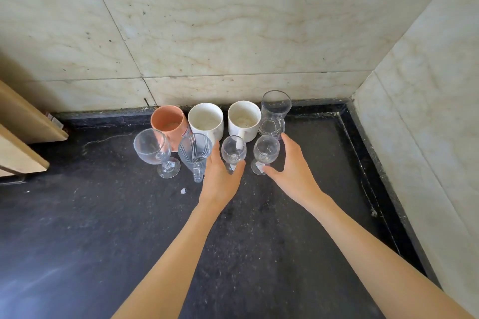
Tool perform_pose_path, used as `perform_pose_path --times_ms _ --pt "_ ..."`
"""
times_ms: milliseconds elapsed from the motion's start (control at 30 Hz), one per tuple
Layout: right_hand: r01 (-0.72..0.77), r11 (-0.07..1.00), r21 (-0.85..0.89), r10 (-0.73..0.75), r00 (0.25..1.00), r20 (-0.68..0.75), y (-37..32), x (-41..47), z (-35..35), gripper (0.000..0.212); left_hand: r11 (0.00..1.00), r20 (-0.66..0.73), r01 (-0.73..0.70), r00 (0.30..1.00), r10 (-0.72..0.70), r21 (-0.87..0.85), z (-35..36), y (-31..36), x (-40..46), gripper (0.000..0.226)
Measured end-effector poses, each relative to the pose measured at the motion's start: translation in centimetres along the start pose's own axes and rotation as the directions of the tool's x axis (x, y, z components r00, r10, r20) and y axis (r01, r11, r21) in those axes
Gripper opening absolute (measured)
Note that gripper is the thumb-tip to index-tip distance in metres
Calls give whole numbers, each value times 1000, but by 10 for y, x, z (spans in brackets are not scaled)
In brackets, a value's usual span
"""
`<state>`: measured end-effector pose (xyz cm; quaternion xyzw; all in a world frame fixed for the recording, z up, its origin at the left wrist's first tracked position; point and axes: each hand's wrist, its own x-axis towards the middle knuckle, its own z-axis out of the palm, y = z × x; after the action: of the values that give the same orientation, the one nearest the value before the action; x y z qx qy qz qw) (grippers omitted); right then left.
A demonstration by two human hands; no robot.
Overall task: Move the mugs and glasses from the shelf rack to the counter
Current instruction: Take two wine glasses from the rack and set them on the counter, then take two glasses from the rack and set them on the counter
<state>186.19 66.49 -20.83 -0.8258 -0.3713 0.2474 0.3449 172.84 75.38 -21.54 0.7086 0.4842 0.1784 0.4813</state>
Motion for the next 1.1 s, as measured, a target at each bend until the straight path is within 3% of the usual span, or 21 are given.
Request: perform_pose_path --times_ms 100,233,367,567,767,900,1100 --pt "159 965 -207 -153 987 44 -19 -33 -20 74 995 -30 -73 997 75 70 -19 11 -37 67" --pt "379 831 -407 -355 925 136 -54 -82 -39 65 955 -82 -181 975 206 237 -60 22 -100 64" --pt "544 684 -486 -462 839 288 -79 -138 -44 67 877 -223 -71 955 197 475 -94 17 -184 63" --pt "701 594 -395 -551 712 435 -109 -235 -27 68 771 -365 134 921 134 622 -129 -2 -319 63" --pt "858 445 -257 -649 507 567 -150 -326 29 68 745 -575 343 815 67 573 -170 -38 -442 63" --pt "942 307 -138 -678 318 663 -181 -403 81 69 735 -715 499 699 -29 458 -196 -78 -542 63" --pt "992 103 69 -709 25 705 -223 -568 166 70 650 -874 717 457 -166 252 -234 -147 -726 63"
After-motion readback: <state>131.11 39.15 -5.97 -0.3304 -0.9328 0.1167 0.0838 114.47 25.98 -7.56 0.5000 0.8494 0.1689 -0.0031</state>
